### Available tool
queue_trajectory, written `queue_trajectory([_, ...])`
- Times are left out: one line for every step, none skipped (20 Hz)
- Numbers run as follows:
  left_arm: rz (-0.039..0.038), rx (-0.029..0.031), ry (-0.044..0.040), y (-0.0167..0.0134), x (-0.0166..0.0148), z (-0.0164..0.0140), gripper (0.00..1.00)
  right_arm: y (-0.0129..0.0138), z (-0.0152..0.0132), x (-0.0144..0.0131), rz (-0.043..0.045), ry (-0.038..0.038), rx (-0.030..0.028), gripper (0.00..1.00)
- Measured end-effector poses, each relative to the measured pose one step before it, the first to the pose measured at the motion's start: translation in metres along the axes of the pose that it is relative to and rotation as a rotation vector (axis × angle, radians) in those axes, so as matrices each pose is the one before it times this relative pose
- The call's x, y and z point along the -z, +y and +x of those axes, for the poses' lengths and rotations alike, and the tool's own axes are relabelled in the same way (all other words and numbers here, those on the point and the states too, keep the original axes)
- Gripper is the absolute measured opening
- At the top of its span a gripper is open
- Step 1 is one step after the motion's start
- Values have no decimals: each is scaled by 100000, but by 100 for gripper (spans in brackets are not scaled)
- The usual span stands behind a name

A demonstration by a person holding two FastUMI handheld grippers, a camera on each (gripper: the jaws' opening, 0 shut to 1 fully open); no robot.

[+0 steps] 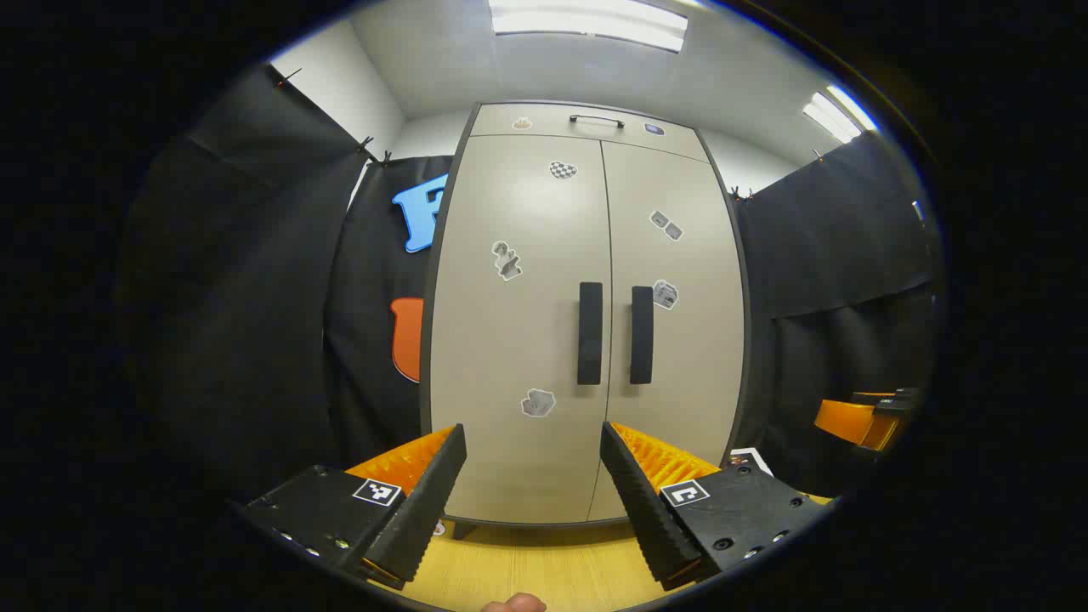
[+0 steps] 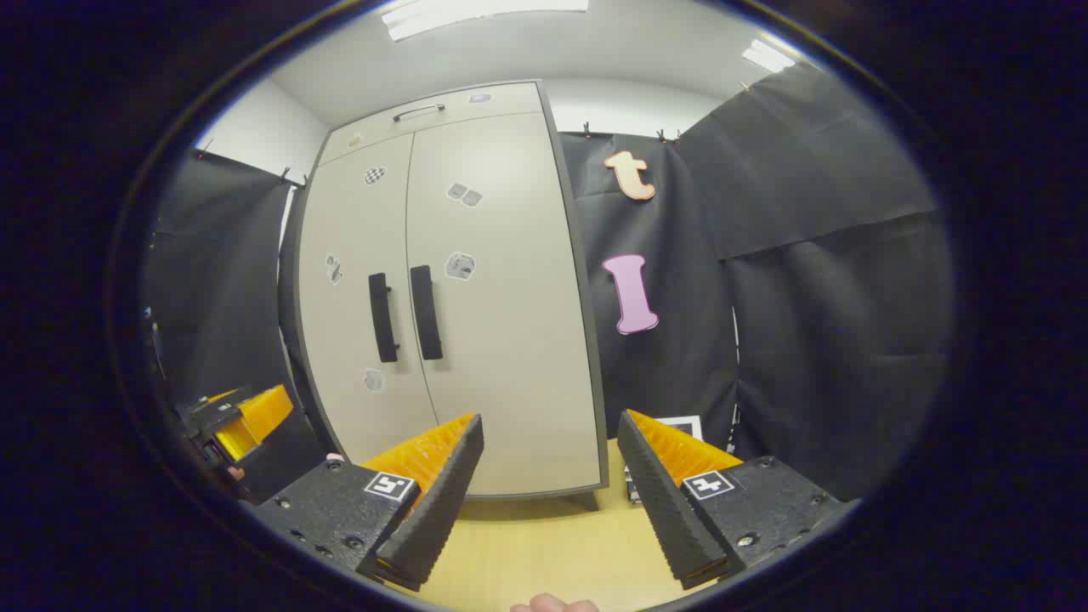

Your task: Open the right door of the double-door shoe cabinet with the right hand, and open the left door with the left hand.

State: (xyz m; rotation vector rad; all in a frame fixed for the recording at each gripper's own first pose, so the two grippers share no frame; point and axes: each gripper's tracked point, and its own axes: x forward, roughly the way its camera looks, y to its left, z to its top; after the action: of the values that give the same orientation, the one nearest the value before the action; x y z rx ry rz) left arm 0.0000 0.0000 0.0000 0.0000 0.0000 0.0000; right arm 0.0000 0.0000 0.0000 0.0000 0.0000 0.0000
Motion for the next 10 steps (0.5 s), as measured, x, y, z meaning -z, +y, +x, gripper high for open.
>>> queue_trajectory([-120, -599, -423, 279, -260, -84, 95, 331, -235, 92, -521, -739, -515, 100])
queue_trajectory([-576, -25, -279, 9, -67, 29, 95, 231, -243, 47, -473, -533, -146, 100])
queue_trajectory([-697, 245, 114, -1, -99, -112, 95, 91, -303, 161, -647, -15, 99, 96])
queue_trajectory([-376, -107, 268, 125, 194, -65, 95, 73, -188, 123, -709, 138, 112, 100])
queue_trajectory([-296, -548, 303, 97, 101, 32, 95, 78, -128, 149, -373, 105, 289, 96])
queue_trajectory([-155, -241, 96, 36, 4, -3, 95, 46, -128, 170, -213, 464, 66, 96])
queue_trajectory([195, -277, 397, 10, 38, -38, 95, 19, 71, 186, -348, 1091, -103, 99])
queue_trajectory([260, -378, 457, 175, 56, -105, 95, -9, -18, 136, -43, 842, -74, 99])
queue_trajectory([276, -71, 814, 33, 171, -72, 95, 84, -85, 36, 96, 613, -217, 99])
queue_trajectory([179, 78, 674, 57, 128, -130, 95, 14, -61, 71, 166, 65, -29, 99])
